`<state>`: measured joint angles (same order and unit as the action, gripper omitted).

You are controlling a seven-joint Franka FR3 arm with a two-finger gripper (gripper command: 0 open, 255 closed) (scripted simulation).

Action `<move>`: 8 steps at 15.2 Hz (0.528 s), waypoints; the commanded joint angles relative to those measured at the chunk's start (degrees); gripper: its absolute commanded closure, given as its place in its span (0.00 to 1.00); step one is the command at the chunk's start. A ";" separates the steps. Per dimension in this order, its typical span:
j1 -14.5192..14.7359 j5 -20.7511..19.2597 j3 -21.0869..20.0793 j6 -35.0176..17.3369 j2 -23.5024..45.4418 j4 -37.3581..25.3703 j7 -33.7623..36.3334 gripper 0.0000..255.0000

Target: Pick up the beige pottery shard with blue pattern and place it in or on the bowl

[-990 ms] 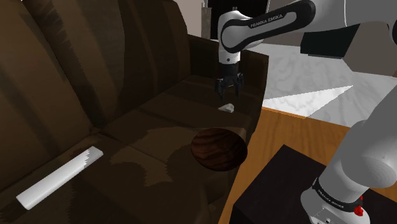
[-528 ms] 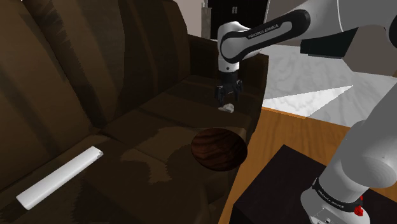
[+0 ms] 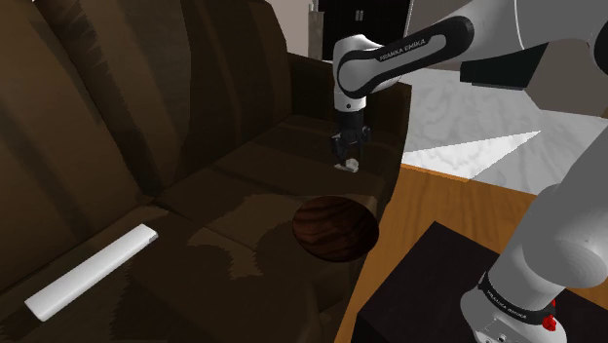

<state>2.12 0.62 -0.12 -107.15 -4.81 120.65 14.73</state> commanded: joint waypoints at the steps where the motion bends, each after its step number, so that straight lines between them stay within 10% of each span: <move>1: 0.00 0.00 0.00 0.00 0.00 0.00 0.00 1.00; 8: -0.02 -0.01 0.02 -0.12 -0.15 0.28 -0.04 1.00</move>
<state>1.93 0.42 0.13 -107.19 -5.19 120.64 14.68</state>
